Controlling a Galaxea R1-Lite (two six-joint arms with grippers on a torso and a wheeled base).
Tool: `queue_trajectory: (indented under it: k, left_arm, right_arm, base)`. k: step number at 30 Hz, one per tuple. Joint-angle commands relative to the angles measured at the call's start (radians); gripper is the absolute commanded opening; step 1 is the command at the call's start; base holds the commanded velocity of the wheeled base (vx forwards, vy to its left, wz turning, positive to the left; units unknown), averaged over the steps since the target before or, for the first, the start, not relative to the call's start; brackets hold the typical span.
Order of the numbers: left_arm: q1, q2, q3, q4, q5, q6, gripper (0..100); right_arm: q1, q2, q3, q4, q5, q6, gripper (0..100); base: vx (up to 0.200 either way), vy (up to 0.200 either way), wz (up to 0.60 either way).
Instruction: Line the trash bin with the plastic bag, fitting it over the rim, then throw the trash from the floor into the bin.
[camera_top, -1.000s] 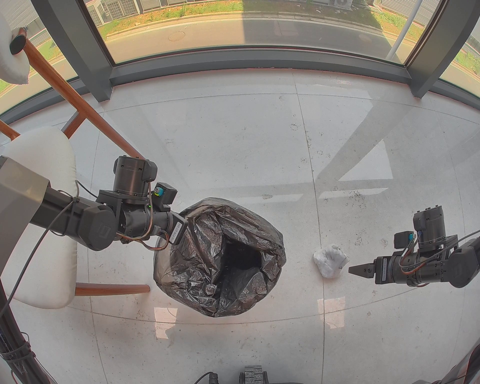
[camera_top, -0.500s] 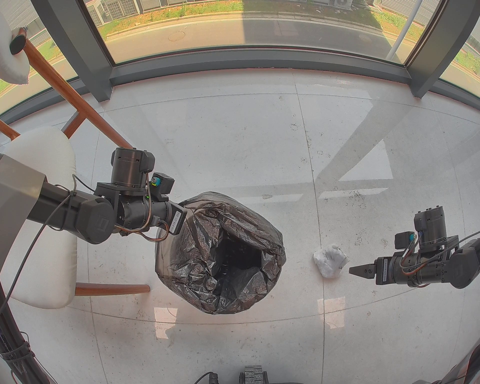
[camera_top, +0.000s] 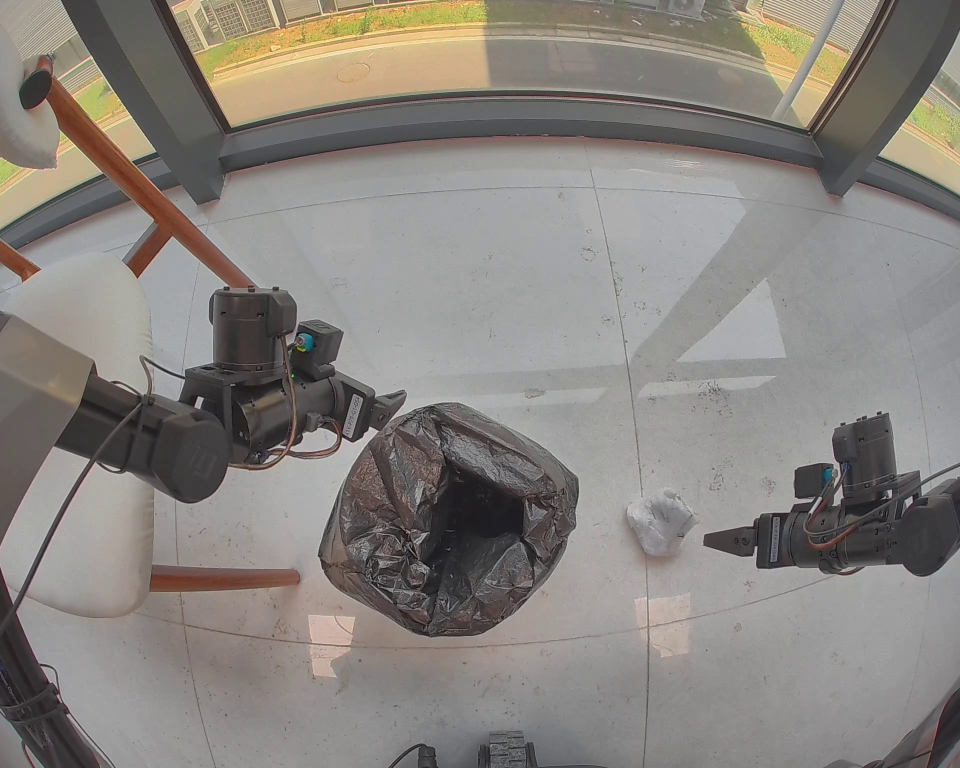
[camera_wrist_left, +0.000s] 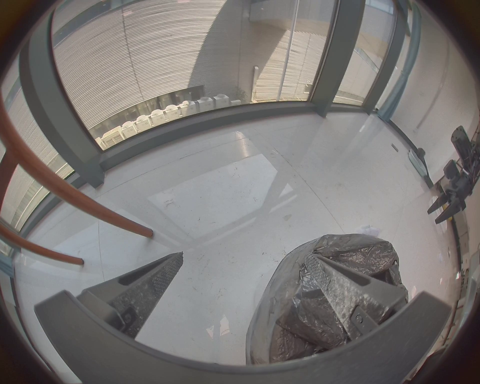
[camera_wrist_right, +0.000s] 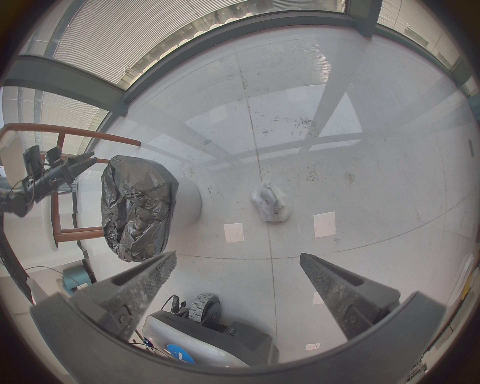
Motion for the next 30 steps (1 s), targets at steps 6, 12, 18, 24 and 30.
queue_trajectory:
  k: [6,12,18,24,30]
  left_arm:
    - [-0.033,-0.303,0.093,0.144,0.027,-0.228,100]
    - [-0.059,-0.463,0.109,0.276,0.025,-0.290,100]
    - [-0.107,-0.555,0.143,0.278,0.027,-0.291,100]
    - [-0.107,-0.573,0.146,0.271,0.076,-0.287,100]
    - [-0.107,-0.602,0.149,0.273,0.102,-0.287,100]
  right_arm:
    - [-0.124,0.124,-0.017,-0.032,0.008,-0.012,100]
    - [-0.121,0.359,-0.052,-0.266,0.008,-0.009,100]
    - [-0.098,0.546,-0.138,-0.431,0.006,-0.010,100]
    - [-0.061,0.667,-0.280,-0.434,0.001,-0.017,100]
    - [-0.049,0.796,-0.438,-0.416,-0.006,-0.095,100]
  base:
    - [0.000,0.000,0.00]
    - [0.000,0.000,0.00]
    - [0.000,0.000,0.00]
    - [0.000,0.000,0.00]
    - [0.000,0.000,0.00]
